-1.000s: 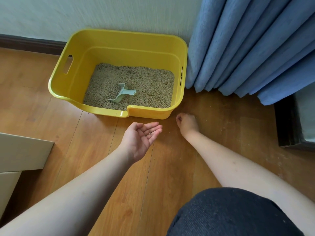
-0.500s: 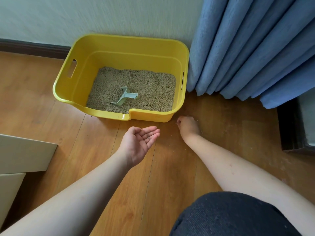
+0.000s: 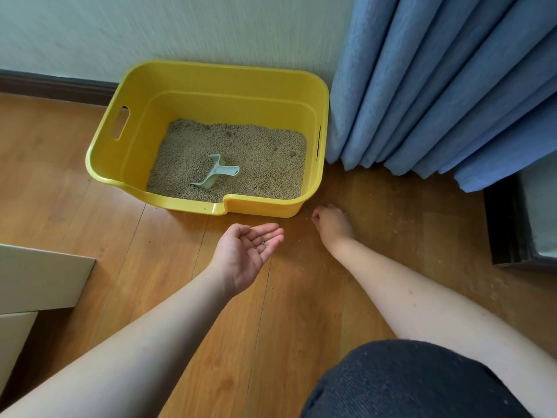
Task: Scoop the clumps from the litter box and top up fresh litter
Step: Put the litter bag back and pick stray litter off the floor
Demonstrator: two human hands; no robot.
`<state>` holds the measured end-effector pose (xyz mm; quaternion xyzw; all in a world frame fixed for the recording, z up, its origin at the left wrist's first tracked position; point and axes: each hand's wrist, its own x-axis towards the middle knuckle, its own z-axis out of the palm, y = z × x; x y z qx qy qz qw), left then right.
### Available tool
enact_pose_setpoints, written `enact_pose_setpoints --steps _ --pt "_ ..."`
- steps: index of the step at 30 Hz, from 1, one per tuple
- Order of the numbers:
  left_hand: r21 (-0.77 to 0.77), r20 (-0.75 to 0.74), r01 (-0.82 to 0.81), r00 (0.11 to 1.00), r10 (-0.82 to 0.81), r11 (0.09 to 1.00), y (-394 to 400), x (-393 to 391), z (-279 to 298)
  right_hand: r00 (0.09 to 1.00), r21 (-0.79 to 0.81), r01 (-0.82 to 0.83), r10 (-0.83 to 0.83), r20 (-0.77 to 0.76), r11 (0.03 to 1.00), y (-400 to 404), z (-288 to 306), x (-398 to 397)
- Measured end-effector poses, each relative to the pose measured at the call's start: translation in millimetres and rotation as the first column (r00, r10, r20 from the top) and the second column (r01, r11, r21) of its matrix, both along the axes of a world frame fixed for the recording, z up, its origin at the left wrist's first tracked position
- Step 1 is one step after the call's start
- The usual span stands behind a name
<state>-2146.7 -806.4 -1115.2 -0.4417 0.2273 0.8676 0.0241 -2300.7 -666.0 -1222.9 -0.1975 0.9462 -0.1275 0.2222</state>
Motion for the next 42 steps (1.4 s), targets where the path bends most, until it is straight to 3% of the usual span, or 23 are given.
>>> enact_pose_setpoints --steps 23,29,33,36,38,40,42 --pt "0.003 0.015 -0.005 1.000 0.004 1.000 -5.6 -0.7 -8.6 0.998 -0.208 0.044 -0.054 -0.044 0.977 -5.4 0.0 8.8" --pt "-0.003 0.026 0.011 1.000 -0.011 1.000 -2.9 -0.5 -7.5 0.996 -0.176 0.029 -0.043 -0.079 0.984 -7.0 0.4 9.0" --pt "-0.007 0.032 0.010 0.999 -0.010 1.000 -4.5 1.4 -8.5 0.996 -0.092 -0.057 0.050 -0.077 0.994 -9.7 -3.2 8.3" --pt "-0.006 0.032 0.011 0.999 -0.011 1.000 -2.5 -1.3 -6.4 0.999 -0.157 0.052 -0.050 0.022 0.986 -10.4 0.3 4.8" --pt "0.015 0.030 0.009 1.000 -0.009 1.000 1.2 -1.5 -7.4 0.924 -0.337 0.340 -0.245 0.293 0.878 -6.3 6.7 6.6" --pt "0.042 0.027 0.011 1.000 -0.012 0.999 7.6 -1.5 -8.4 0.659 -0.420 0.698 -0.289 0.695 0.580 3.0 23.3 16.1" --pt "0.074 0.047 0.011 0.999 -0.014 0.997 16.3 2.9 -5.5 0.407 -0.340 0.886 -0.176 0.896 0.315 19.9 42.0 28.8"
